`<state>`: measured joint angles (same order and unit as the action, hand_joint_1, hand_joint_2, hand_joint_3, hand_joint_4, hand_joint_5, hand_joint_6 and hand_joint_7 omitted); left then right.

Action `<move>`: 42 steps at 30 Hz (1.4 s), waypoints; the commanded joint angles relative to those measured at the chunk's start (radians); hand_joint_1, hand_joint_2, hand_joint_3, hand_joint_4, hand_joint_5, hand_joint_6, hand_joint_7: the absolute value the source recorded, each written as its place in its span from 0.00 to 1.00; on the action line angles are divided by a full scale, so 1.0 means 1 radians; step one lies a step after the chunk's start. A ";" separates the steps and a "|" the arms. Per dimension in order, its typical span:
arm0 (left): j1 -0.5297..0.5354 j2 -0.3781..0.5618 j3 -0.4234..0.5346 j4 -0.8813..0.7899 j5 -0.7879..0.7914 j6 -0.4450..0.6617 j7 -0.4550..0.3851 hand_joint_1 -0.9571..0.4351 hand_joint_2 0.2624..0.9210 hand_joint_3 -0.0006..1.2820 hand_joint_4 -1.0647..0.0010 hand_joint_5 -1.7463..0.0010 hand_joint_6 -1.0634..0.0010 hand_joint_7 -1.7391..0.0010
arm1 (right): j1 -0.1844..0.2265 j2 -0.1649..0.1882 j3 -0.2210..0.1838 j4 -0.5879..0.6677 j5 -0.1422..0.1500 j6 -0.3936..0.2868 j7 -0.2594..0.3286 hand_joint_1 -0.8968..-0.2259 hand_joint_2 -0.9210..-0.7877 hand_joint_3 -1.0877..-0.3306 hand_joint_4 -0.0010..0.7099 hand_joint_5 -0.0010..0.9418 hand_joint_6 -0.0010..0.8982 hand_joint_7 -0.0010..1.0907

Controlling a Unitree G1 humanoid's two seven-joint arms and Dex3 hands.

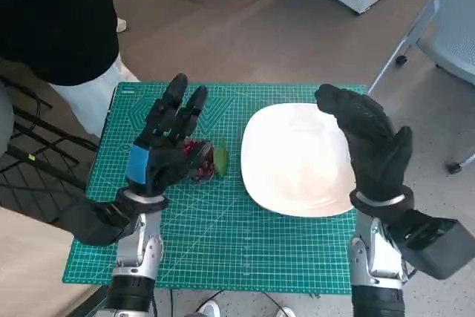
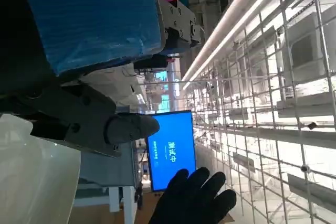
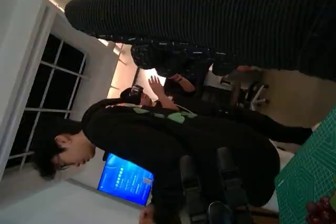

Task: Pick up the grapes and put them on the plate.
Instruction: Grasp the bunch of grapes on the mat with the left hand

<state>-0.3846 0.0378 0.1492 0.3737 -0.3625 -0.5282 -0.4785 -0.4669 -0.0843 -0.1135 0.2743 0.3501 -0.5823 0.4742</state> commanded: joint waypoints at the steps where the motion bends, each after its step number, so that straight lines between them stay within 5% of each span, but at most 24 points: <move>1: 0.000 -0.001 -0.005 -0.017 -0.004 0.005 -0.004 0.52 1.00 0.31 0.77 1.00 0.73 1.00 | 0.009 -0.002 0.000 0.016 0.008 0.012 0.016 0.70 0.00 0.70 0.43 0.00 0.00 0.55; 34: 0.010 0.005 -0.014 -0.027 0.010 0.000 0.004 0.53 1.00 0.32 0.76 1.00 0.72 1.00 | 0.003 0.000 -0.003 0.022 0.041 0.024 0.050 0.72 0.00 0.70 0.40 0.00 0.00 0.55; 42: 0.032 0.089 -0.015 -0.106 0.068 0.053 0.014 0.49 1.00 0.25 0.82 1.00 0.76 1.00 | 0.008 0.001 -0.001 0.017 0.041 0.024 0.049 0.71 0.00 0.70 0.40 0.00 0.00 0.55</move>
<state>-0.3694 0.0698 0.1342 0.3203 -0.3345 -0.5033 -0.4687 -0.4710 -0.0841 -0.1139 0.2883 0.3895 -0.5706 0.5167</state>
